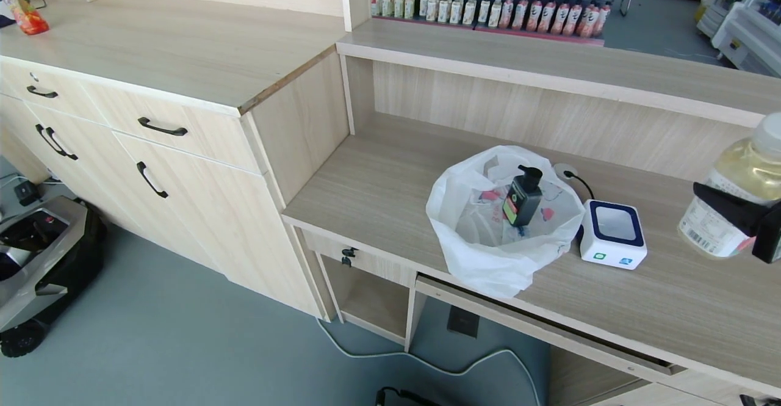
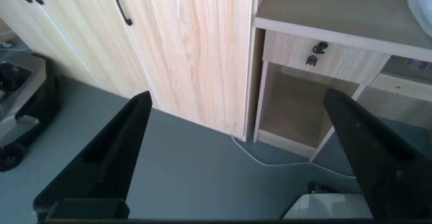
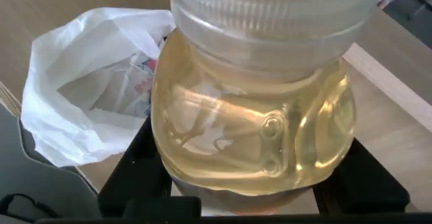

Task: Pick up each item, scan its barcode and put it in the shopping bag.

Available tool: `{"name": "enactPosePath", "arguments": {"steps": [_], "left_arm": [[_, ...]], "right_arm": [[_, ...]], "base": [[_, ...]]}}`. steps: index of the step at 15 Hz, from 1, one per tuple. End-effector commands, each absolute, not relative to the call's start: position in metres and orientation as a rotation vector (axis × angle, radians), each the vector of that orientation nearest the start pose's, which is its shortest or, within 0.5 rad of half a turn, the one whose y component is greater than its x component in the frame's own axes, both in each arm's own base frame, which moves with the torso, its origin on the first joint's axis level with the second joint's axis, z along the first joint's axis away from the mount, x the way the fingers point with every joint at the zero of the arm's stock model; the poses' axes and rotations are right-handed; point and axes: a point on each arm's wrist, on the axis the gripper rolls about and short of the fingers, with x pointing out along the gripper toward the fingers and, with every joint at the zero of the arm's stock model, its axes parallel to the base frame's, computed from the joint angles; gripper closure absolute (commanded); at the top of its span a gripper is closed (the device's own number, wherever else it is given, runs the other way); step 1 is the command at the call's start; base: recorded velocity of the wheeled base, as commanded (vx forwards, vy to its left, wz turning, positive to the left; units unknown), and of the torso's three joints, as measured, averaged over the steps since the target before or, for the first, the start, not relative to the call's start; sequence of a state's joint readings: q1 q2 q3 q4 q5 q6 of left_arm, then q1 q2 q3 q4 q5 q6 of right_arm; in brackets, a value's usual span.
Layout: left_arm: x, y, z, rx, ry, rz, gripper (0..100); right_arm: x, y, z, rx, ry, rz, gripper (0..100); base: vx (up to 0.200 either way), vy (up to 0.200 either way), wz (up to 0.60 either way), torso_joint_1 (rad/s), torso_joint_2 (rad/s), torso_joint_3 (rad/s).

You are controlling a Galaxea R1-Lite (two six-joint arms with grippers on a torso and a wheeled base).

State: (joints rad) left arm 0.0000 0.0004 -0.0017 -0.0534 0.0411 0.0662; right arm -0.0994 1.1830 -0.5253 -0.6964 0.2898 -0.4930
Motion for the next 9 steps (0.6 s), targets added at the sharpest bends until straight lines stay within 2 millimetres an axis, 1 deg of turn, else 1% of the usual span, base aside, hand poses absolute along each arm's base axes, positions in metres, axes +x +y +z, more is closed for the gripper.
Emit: {"name": "enactPosePath", "arguments": {"steps": [1, 2, 3, 6, 7, 8, 9], "left_arm": [[-0.023, 0.001, 0.081, 0.065, -0.054, 0.043, 0], [-0.023, 0.001, 0.081, 0.065, -0.054, 0.043, 0], [-0.023, 0.001, 0.081, 0.065, -0.054, 0.043, 0], [-0.023, 0.001, 0.081, 0.065, -0.054, 0.043, 0], [-0.023, 0.001, 0.081, 0.065, -0.054, 0.043, 0], [-0.023, 0.001, 0.081, 0.065, -0.054, 0.043, 0], [-0.023, 0.001, 0.081, 0.065, -0.054, 0.043, 0]], "right_arm": [[0.205, -0.002, 0.221, -0.464, -0.096, 0.24, 100], [0.221, 0.003, 0.214, -0.411, -0.092, 0.27, 100], [0.239, 0.003, 0.204, -0.384, -0.075, 0.275, 100], [0.281, 0.005, 0.167, -0.268, 0.002, 0.294, 100], [0.293, 0.007, 0.155, -0.213, 0.031, 0.302, 100], [0.296, 0.007, 0.151, -0.196, 0.042, 0.305, 100], [0.309, 0.011, 0.141, -0.152, 0.073, 0.319, 100]], "base": [[0.0, 0.0, 0.6, 0.002, 0.0, 0.002], [0.0, 0.0, 0.0, 0.0, 0.0, 0.0], [0.0, 0.0, 0.0, 0.0, 0.0, 0.0], [0.0, 0.0, 0.0, 0.0, 0.0, 0.0], [0.0, 0.0, 0.0, 0.0, 0.0, 0.0], [0.0, 0.0, 0.0, 0.0, 0.0, 0.0], [0.0, 0.0, 0.0, 0.0, 0.0, 0.0]]}}
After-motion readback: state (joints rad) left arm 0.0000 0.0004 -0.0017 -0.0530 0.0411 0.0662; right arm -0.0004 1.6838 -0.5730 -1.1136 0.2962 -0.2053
